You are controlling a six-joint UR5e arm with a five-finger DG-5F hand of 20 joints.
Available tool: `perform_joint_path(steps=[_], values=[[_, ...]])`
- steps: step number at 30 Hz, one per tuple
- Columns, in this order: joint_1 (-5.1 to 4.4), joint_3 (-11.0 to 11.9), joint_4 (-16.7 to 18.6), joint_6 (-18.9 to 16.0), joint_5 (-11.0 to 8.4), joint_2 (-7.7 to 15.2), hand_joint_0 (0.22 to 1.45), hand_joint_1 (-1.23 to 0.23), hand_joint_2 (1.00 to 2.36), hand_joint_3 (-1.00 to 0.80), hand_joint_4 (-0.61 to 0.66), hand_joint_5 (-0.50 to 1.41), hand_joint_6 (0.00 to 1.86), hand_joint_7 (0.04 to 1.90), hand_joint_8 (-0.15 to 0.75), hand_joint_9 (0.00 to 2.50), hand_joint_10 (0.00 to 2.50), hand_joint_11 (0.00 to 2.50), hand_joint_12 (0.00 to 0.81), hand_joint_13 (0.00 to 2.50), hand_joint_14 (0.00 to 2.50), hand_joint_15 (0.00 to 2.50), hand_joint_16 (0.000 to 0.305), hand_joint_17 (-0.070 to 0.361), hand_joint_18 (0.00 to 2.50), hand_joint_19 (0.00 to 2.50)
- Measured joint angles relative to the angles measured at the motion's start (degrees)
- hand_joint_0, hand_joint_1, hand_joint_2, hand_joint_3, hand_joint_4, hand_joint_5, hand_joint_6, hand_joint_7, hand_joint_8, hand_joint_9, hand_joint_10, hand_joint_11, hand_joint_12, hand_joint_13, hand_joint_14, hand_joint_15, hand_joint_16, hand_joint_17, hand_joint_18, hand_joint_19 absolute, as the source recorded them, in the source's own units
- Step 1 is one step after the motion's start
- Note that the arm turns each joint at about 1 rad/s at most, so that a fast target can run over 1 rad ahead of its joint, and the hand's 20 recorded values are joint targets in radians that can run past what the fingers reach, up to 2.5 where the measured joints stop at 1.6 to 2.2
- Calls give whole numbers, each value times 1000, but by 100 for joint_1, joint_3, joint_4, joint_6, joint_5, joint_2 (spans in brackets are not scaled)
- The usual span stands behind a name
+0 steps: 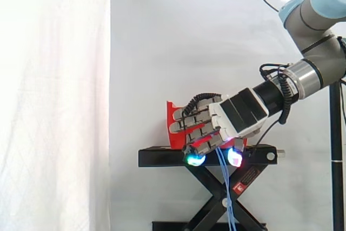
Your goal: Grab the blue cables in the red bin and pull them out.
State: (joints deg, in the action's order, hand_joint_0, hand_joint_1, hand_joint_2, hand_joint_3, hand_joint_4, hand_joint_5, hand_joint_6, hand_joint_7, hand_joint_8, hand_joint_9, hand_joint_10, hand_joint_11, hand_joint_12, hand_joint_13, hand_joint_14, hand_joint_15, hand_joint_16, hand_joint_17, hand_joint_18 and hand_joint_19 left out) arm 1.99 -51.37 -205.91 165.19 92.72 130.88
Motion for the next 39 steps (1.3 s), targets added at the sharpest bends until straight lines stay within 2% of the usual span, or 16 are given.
perform_joint_path(steps=[14, 22, 28, 39], values=[[44, 97, -31, -15, 2, -1, 667, -964, 1000, -1000, 230, 838, 16, 619, 291, 735, 12, 245, 395, 346, 2, 54, 60, 136, 284, 105], [92, 94, -25, -377, -19, -1, 675, -956, 1000, -1000, 220, 837, 17, 620, 291, 743, 10, 254, 394, 351, 1, 64, 60, 134, 283, 106], [103, 88, -35, -452, -24, 1, 683, -955, 1000, -1000, 214, 837, 17, 624, 290, 741, 10, 257, 392, 350, 2, 58, 59, 133, 280, 107], [111, 51, 51, -466, -22, 6, 701, -965, 1000, -1000, 165, 846, 12, 788, 291, 740, 10, 279, 387, 355, 1, 65, 58, 130, 284, 99]])
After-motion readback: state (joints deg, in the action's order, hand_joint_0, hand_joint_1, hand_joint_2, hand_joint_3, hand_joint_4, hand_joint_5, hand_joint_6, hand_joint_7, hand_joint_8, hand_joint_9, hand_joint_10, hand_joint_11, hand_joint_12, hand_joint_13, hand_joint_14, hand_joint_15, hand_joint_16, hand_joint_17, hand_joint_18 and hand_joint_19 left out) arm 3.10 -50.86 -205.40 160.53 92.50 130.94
